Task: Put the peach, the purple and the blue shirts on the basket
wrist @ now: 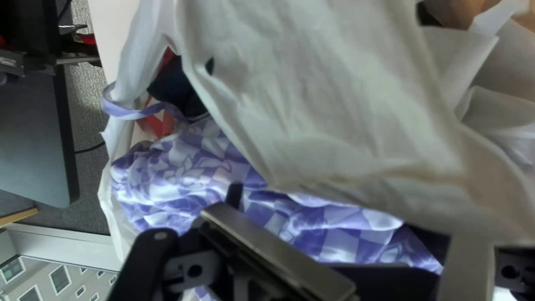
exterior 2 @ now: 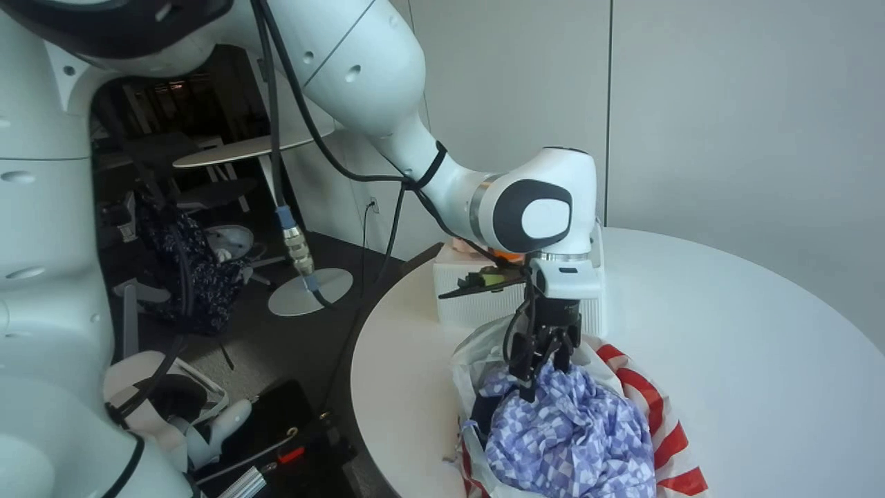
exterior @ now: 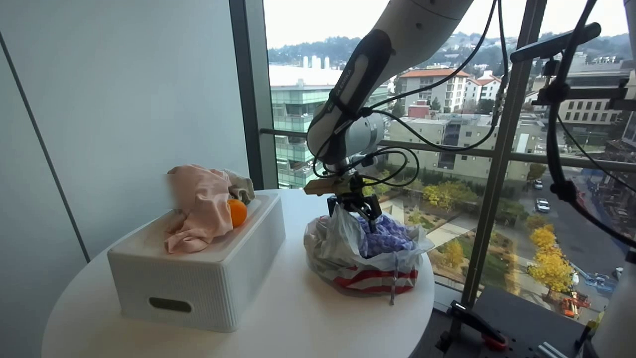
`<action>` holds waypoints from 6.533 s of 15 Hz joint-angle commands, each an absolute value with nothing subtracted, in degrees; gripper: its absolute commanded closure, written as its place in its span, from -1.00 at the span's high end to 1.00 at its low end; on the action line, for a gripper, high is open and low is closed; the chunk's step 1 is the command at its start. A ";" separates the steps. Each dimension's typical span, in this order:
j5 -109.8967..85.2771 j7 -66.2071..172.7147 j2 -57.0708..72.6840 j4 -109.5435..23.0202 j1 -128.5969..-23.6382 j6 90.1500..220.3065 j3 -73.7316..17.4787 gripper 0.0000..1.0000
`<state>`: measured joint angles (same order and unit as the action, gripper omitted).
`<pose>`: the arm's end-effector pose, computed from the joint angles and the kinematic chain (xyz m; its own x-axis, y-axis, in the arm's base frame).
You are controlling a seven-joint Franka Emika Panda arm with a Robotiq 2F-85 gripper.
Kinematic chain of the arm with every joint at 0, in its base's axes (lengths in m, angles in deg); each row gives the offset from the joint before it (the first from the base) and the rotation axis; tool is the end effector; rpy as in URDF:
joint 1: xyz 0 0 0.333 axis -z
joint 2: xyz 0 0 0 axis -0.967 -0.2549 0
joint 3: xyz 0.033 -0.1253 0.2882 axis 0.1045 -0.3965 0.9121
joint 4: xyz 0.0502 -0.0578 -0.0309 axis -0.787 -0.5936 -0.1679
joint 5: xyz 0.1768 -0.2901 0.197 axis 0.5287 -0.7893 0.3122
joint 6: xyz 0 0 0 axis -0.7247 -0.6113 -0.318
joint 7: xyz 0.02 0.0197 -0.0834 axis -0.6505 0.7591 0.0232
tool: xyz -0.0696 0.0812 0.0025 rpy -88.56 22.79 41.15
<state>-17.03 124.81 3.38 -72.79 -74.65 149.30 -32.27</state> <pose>0.5399 -0.0870 0.2197 0.1971 -0.9781 0.0669 -0.9465 -0.1721 0.2730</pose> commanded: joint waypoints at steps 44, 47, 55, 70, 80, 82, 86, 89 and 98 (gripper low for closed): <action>-32.12 194.30 24.25 -45.87 -80.06 109.42 -20.49 -0.97; -37.92 196.01 20.19 -37.30 -82.69 107.31 -16.39 -0.97; -58.08 194.96 8.51 -17.36 -95.18 99.26 -11.69 -0.97; -53.61 174.84 -15.71 4.68 -97.96 113.57 -18.91 -0.97; -46.53 161.83 -27.84 12.03 -99.54 113.03 -19.72 -0.97; -46.22 159.78 -29.92 12.36 -99.86 112.38 -19.62 -0.97; -42.36 153.35 -32.30 12.49 -98.29 110.39 -16.83 -0.97; -39.43 147.60 -32.56 12.90 -96.98 108.71 -15.19 -0.39; -32.88 136.46 -23.30 12.50 -90.50 102.18 -11.80 0.82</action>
